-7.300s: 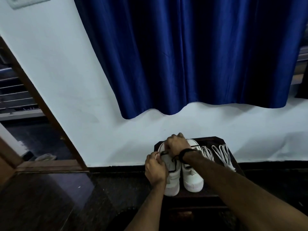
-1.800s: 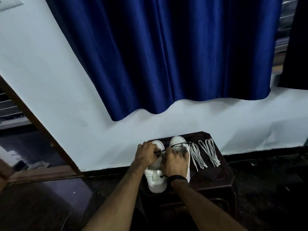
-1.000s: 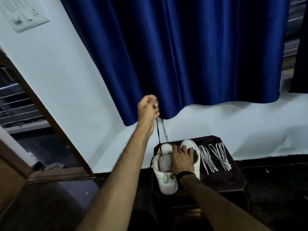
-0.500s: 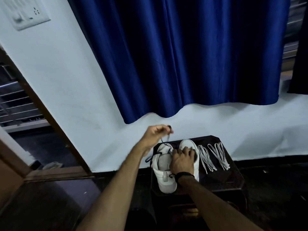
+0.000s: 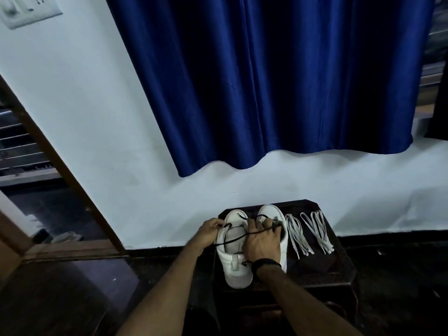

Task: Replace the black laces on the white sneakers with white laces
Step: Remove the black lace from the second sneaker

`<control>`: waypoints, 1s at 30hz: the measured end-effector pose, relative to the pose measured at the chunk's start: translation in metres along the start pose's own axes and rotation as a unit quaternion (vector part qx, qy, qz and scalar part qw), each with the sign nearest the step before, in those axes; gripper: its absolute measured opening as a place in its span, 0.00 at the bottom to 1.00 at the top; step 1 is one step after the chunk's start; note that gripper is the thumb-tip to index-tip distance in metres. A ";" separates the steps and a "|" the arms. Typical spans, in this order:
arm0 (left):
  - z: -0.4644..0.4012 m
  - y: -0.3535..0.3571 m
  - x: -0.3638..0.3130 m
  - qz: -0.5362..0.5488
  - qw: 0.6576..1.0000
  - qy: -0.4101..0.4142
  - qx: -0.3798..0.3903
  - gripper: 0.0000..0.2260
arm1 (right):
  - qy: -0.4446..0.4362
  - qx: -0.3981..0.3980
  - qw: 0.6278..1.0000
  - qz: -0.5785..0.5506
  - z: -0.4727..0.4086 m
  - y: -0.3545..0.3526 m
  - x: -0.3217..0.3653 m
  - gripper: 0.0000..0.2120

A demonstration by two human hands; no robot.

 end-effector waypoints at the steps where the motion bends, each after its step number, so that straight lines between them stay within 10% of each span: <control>1: -0.001 0.002 -0.003 0.007 1.000 0.010 0.004 0.06 | -0.001 -0.007 1.000 0.003 -0.001 0.000 0.000 0.10; 6: -0.006 0.005 -0.003 -0.006 1.000 0.007 0.023 0.12 | 0.000 -0.035 0.999 0.004 -0.001 0.001 -0.001 0.10; 10: 0.005 -0.033 -0.031 0.253 0.965 0.004 -0.071 0.12 | -0.005 -0.027 1.000 0.015 -0.003 0.005 -0.001 0.08; 18: 0.075 -0.152 -0.176 0.487 0.835 0.212 -0.146 0.10 | -0.008 -0.021 1.000 -0.001 -0.001 -0.001 -0.001 0.11; 24: 0.127 -0.160 -0.246 0.476 0.815 0.321 -0.074 0.09 | -0.083 -0.005 0.996 -0.028 -0.010 -0.018 0.014 0.18; 30: 0.149 -0.163 -0.272 0.467 0.804 0.363 -0.056 0.08 | -0.054 0.241 0.927 -0.284 -0.038 -0.008 0.046 0.16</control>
Point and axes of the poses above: each hand's wrist, its own z-axis away from the middle knuckle, its own y-axis out of the palm, x = y × z, the point moved 6 cm from there along -z, towards the middle knuckle, and after that the axes turned 3 degrees about x, right-handed, at the moved point
